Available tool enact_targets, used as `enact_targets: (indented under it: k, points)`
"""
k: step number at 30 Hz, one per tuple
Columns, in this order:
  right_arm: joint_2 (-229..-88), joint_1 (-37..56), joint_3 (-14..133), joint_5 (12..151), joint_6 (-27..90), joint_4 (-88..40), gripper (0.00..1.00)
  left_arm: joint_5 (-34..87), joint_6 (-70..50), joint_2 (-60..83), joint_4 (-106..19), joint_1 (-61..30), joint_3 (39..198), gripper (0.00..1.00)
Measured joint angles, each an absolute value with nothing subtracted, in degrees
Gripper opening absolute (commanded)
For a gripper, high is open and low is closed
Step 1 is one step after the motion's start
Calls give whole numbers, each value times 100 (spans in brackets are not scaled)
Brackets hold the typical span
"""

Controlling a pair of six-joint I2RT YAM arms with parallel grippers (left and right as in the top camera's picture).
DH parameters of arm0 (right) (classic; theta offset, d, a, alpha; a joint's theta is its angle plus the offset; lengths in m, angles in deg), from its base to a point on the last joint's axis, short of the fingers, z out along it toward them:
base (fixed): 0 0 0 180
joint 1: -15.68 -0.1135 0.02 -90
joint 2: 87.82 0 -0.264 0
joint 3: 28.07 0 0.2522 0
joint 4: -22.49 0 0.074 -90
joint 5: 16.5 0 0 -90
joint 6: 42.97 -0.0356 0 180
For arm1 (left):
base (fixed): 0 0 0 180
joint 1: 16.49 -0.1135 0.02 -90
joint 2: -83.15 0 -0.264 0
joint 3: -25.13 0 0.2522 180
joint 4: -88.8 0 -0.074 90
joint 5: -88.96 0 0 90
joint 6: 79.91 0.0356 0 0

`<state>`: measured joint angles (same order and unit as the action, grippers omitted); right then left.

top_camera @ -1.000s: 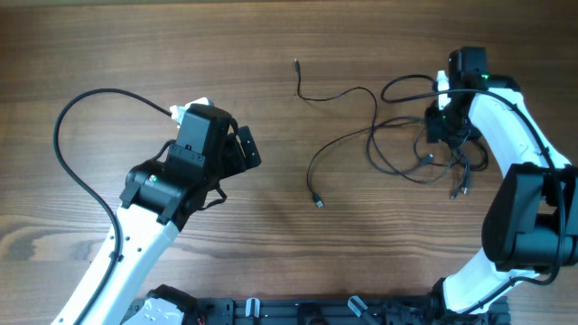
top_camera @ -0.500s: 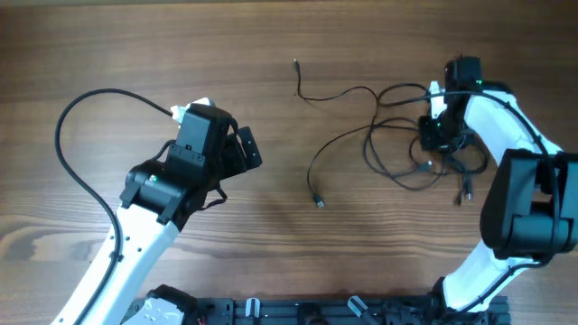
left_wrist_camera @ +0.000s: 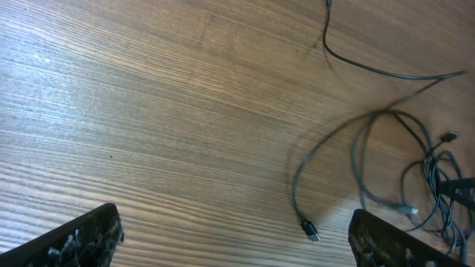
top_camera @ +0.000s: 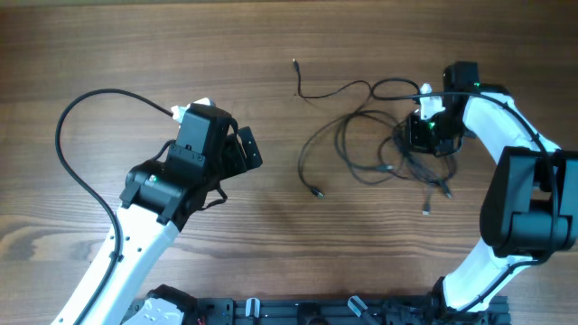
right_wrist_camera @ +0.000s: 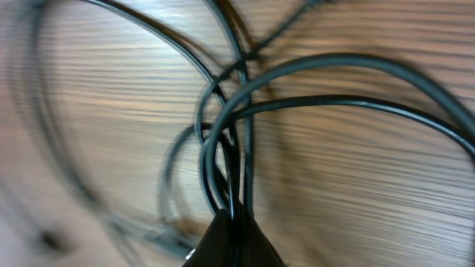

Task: Untangle cables

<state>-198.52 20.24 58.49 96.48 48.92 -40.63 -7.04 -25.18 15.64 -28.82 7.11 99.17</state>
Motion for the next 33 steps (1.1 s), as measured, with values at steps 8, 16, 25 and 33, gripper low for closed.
enact_targets:
  k: [8, 16, 25, 33]
  points:
    - [-19692, 1219, 7744, 11917, 5078, -4605, 4, -164, -2516, 1564, -3022, 711, 9917, 100]
    - [-18400, -40, 8122, 10805, 5336, -4651, 4, 927, -2518, 1564, -4010, 711, 9914, 100]
    - [-16033, -24, 8201, 10949, 5380, -3158, 4, 1084, -2518, 1564, -4193, 711, 9914, 100]
    - [-15600, -24, 8299, 10894, 5402, -3768, 5, 2201, -2183, 1562, -5129, 711, 9912, 96]
